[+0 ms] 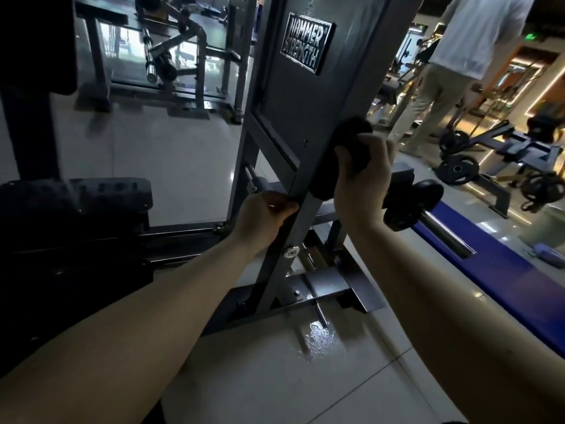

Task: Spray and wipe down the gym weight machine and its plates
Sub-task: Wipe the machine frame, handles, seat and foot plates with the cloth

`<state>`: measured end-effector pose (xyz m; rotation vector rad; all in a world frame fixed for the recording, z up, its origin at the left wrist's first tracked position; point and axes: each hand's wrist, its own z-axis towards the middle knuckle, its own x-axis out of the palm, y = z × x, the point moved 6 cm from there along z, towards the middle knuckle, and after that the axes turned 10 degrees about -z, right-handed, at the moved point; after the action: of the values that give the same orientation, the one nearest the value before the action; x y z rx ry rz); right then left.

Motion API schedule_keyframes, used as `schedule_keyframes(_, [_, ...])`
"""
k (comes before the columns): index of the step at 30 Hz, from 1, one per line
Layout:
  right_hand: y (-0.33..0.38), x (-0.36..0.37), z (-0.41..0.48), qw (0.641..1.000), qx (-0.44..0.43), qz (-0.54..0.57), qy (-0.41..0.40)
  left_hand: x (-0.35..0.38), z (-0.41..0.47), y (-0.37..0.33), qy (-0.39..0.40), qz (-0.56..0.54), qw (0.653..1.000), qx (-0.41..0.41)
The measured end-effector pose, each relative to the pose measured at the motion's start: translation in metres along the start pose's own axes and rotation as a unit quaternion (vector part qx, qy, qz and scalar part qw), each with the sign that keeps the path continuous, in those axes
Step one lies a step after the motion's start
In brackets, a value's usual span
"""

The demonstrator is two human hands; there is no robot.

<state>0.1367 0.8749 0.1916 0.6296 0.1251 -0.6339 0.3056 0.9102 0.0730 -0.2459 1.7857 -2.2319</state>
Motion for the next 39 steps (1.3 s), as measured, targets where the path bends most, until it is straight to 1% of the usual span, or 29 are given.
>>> schedule_keyframes(2, [-0.007,0.013,-0.031,0.999,-0.014,0.0,0.031,-0.001,0.007,0.006,-0.02,0.009,1.0,0.0])
schedule_keyframes(4, [-0.03,0.031,-0.079,0.995,0.004,-0.013,0.099,-0.002,0.01,0.009,-0.028,0.036,0.999,0.013])
schedule_keyframes(6, [-0.063,0.044,-0.127,0.982,0.079,-0.023,0.169,-0.002,0.013,0.015,-0.022,0.024,0.999,0.021])
schedule_keyframes(8, [-0.084,0.048,-0.15,0.964,0.148,-0.027,0.219,-0.002,0.014,0.018,-0.02,0.006,1.0,0.015])
schedule_keyframes(9, [-0.084,0.047,-0.148,0.962,0.157,-0.023,0.221,-0.002,0.015,0.02,-0.016,0.002,1.0,0.012])
schedule_keyframes(10, [-0.078,0.045,-0.138,0.968,0.141,-0.014,0.206,-0.003,0.017,0.021,-0.012,-0.002,1.0,0.009])
schedule_keyframes(12, [-0.054,0.034,-0.103,0.986,0.09,-0.009,0.142,-0.004,0.019,0.021,-0.003,0.001,1.0,0.003])
schedule_keyframes(14, [-0.034,0.02,-0.067,0.995,0.05,-0.017,0.08,-0.004,0.021,0.024,-0.001,-0.006,1.0,-0.015])
schedule_keyframes(17, [-0.032,0.016,-0.051,0.998,0.031,-0.027,0.052,-0.005,0.022,0.031,-0.005,-0.03,0.999,-0.04])
schedule_keyframes(19, [-0.05,0.027,-0.078,0.997,0.041,-0.025,0.066,-0.005,0.023,0.032,0.003,-0.028,0.999,-0.033])
schedule_keyframes(20, [-0.062,0.036,-0.1,0.994,0.059,-0.022,0.093,-0.005,0.023,0.031,0.006,-0.028,0.999,-0.03])
schedule_keyframes(22, [-0.084,0.056,-0.15,0.977,0.114,-0.027,0.176,-0.004,0.025,0.033,0.013,-0.027,0.999,-0.033])
schedule_keyframes(24, [-0.097,0.063,-0.185,0.96,0.169,-0.018,0.221,-0.003,0.026,0.037,0.017,-0.024,0.999,-0.037])
schedule_keyframes(26, [-0.098,0.065,-0.187,0.955,0.198,0.005,0.222,-0.004,0.026,0.037,0.018,-0.018,0.999,-0.036])
schedule_keyframes(27, [-0.094,0.064,-0.179,0.957,0.198,0.008,0.214,-0.003,0.026,0.038,0.02,-0.021,0.999,-0.038])
schedule_keyframes(31, [-0.058,0.046,-0.121,0.987,0.117,0.035,0.105,-0.004,0.024,0.033,0.019,-0.02,0.999,-0.028])
schedule_keyframes(33, [-0.053,0.045,-0.113,0.99,0.101,0.038,0.085,-0.005,0.025,0.034,0.017,-0.016,0.999,-0.025])
schedule_keyframes(37, [-0.082,0.065,-0.173,0.979,0.143,0.036,0.141,-0.003,0.026,0.038,0.021,-0.015,0.999,-0.035])
schedule_keyframes(39, [-0.094,0.075,-0.2,0.972,0.175,0.041,0.148,-0.003,0.028,0.04,0.025,-0.017,0.999,-0.035])
